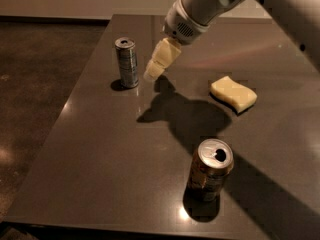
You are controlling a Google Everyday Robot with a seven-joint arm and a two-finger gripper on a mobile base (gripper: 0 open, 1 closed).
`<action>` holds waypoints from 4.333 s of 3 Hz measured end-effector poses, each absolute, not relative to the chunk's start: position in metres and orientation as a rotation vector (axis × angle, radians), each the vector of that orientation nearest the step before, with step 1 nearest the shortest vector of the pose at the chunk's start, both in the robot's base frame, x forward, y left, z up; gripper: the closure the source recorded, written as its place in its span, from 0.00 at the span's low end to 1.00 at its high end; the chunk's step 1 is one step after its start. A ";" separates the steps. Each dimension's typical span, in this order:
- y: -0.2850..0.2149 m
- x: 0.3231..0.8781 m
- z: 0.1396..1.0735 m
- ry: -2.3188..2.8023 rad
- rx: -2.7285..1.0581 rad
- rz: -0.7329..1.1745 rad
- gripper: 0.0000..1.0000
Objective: Move redbull can near orange can
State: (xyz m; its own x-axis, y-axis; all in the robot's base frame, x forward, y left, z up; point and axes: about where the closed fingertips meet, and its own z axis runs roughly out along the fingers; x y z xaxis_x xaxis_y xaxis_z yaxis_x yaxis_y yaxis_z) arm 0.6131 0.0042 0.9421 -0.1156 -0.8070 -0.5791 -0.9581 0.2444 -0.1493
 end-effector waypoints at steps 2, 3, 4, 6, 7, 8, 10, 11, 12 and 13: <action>0.051 0.640 0.932 1.944 -1.580 0.427 0.00; 0.080 0.648 0.924 1.948 -1.615 0.446 0.00; 0.088 0.651 0.921 1.952 -1.622 0.454 0.00; 0.090 0.652 0.924 1.940 -1.629 0.483 0.40; 0.084 0.648 0.931 1.914 -1.633 0.505 0.64; 0.067 0.638 0.942 1.872 -1.652 0.543 0.87; 0.004 0.588 0.966 1.756 -1.790 0.609 1.00; -0.032 0.562 0.966 1.705 -1.871 0.608 1.00; -0.060 0.543 0.964 1.650 -1.930 0.617 1.00; -0.080 0.523 0.961 1.590 -1.979 0.640 1.00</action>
Offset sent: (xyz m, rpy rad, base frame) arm 0.0421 0.0677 -0.0133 0.0838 0.0333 0.0090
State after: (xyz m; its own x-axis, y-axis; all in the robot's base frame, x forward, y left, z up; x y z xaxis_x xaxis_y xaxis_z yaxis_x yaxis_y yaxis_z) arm 0.5228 -0.0803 0.9608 0.2004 -0.7343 -0.6486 -0.9788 -0.1782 -0.1008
